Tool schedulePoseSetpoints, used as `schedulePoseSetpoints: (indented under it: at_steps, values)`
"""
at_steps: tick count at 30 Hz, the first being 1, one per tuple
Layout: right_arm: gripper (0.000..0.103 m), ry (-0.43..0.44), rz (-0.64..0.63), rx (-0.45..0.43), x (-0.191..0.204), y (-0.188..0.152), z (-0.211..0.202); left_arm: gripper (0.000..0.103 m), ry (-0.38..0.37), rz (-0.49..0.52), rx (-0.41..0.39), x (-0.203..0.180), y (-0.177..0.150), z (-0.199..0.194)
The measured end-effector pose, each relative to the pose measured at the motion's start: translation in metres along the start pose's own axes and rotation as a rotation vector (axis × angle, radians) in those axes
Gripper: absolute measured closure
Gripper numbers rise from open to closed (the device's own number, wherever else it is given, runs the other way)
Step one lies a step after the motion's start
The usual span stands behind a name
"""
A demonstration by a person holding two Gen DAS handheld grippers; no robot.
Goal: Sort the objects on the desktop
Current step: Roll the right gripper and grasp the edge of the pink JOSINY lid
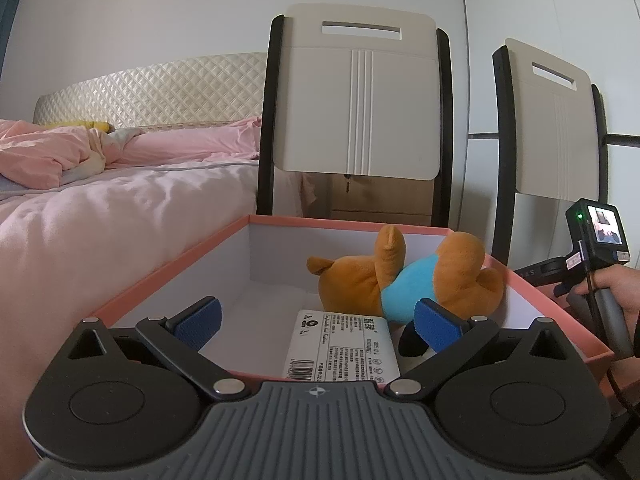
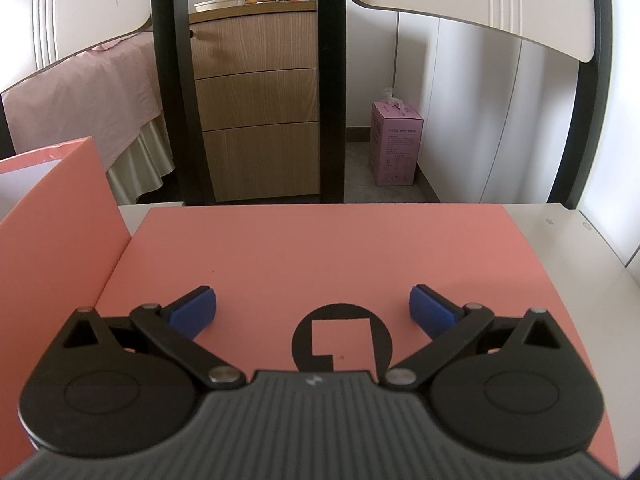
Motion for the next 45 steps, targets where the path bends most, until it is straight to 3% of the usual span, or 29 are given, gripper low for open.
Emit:
schedulePoseSetpoints:
  at_steps: [3, 10, 20, 25, 34, 40, 45]
  values:
    - [0.000, 0.007, 0.020, -0.014, -0.006, -0.001, -0.005, 0.000, -0.002, 0.001, -0.005, -0.001, 0.000, -0.001]
    - [0.000, 0.076, 0.083, -0.203, -0.031, 0.002, -0.059, 0.000, -0.007, 0.007, -0.013, -0.003, 0.000, -0.003]
    - [0.000, 0.168, 0.154, -0.359, -0.061, -0.010, -0.143, 0.000, -0.023, 0.004, -0.032, -0.004, 0.002, -0.008]
    - [0.000, 0.155, 0.183, -0.421, -0.068, -0.026, -0.188, 0.000, -0.040, -0.001, -0.048, -0.005, 0.004, -0.012]
    - [0.000, 0.194, 0.238, -0.460, -0.075, -0.089, -0.261, 0.000, -0.053, 0.004, -0.068, -0.010, 0.006, -0.018]
    - [0.000, 0.166, 0.193, -0.492, -0.053, -0.129, -0.288, 0.000, -0.063, 0.027, -0.080, -0.019, 0.004, -0.023]
    - [0.000, 0.264, 0.338, -0.411, -0.051, -0.163, -0.288, 0.000, -0.066, 0.037, -0.092, -0.027, 0.000, -0.027]
Point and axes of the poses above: each gripper's, at about its wrist camera, not at the fingertips, and z roughly the way its jaws point, x to its left, y to its top, the point moved 2 cm from there along z, roughly the way its jaws point, and after that the axes turned 2 degrees about z, right-handed, at the moved point
